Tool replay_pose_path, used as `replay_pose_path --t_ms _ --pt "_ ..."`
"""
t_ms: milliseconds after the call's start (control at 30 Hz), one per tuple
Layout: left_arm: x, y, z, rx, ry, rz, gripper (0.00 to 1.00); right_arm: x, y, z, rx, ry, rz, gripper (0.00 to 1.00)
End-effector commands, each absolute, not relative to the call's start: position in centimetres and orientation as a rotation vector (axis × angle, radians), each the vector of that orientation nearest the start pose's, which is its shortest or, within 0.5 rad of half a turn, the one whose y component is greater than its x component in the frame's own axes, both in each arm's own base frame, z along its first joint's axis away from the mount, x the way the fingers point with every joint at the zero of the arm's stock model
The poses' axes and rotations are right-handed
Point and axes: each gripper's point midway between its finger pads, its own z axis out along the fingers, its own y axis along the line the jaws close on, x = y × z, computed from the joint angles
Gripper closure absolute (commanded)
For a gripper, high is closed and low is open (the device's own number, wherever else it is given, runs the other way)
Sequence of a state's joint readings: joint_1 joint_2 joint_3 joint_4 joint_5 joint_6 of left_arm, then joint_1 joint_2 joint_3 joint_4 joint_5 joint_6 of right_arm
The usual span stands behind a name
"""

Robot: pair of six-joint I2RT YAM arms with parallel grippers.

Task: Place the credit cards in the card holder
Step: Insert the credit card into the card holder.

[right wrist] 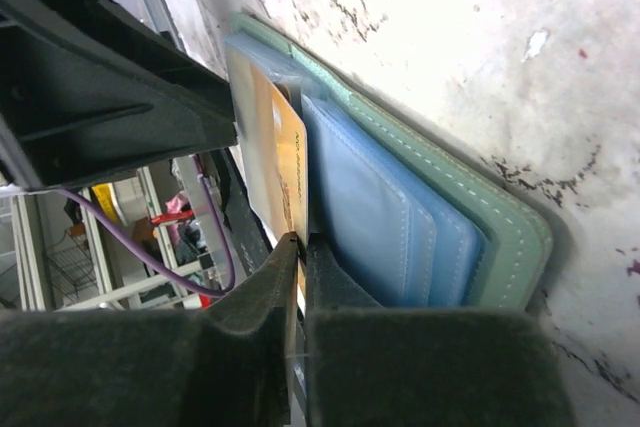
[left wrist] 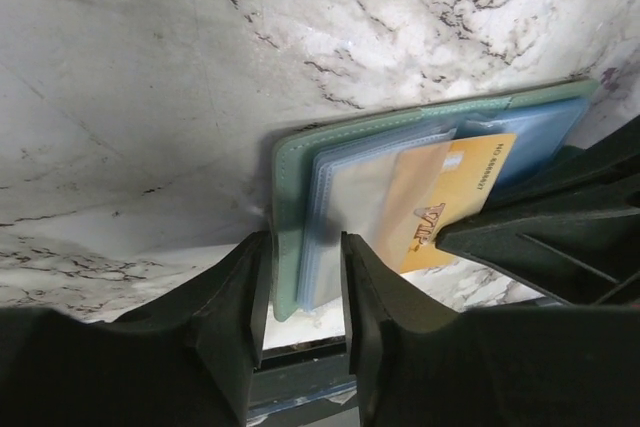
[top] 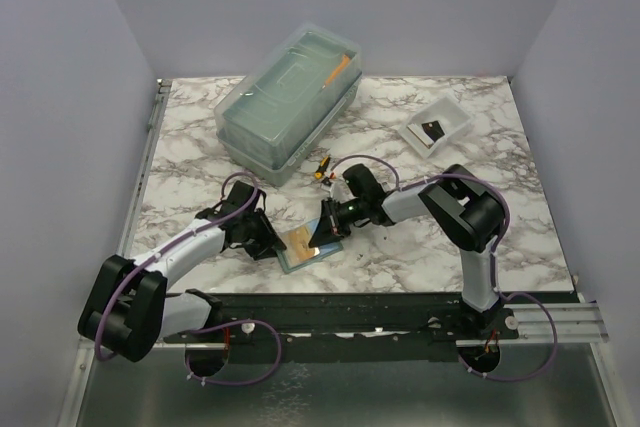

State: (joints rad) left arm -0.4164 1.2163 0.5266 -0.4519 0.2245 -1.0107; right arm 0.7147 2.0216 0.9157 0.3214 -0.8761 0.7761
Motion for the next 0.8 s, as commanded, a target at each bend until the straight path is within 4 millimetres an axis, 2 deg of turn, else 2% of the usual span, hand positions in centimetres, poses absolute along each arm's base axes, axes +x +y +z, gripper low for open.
replay_pose_path --t_ms 0,100,300,533,667,767 --pt "18.9 -15.6 3.4 -0.788 2.724 -0.619 0.57 19.7 36.5 -0.8 -0.475 2.729 1.459 0.91" --pt "18.4 -15.0 3.3 -0.814 2.722 -0.59 0.51 20.1 35.9 -1.1 -0.493 2.75 1.367 0.83" --pt "18.0 -14.4 3.5 -0.842 2.685 -0.58 0.51 20.8 34.8 -1.1 -0.513 2.766 1.214 0.72" --pt "17.7 -14.4 3.5 -0.829 2.688 -0.588 0.51 21.1 34.7 0.0 -0.504 2.734 1.191 0.63" --pt "17.6 -14.1 3.3 -0.841 2.681 -0.574 0.58 20.8 34.5 0.3 -0.524 2.74 1.147 0.57" --pt "17.5 -14.0 2.8 -0.853 2.692 -0.555 0.64 20.9 34.8 0.1 -0.543 2.732 1.151 0.56"
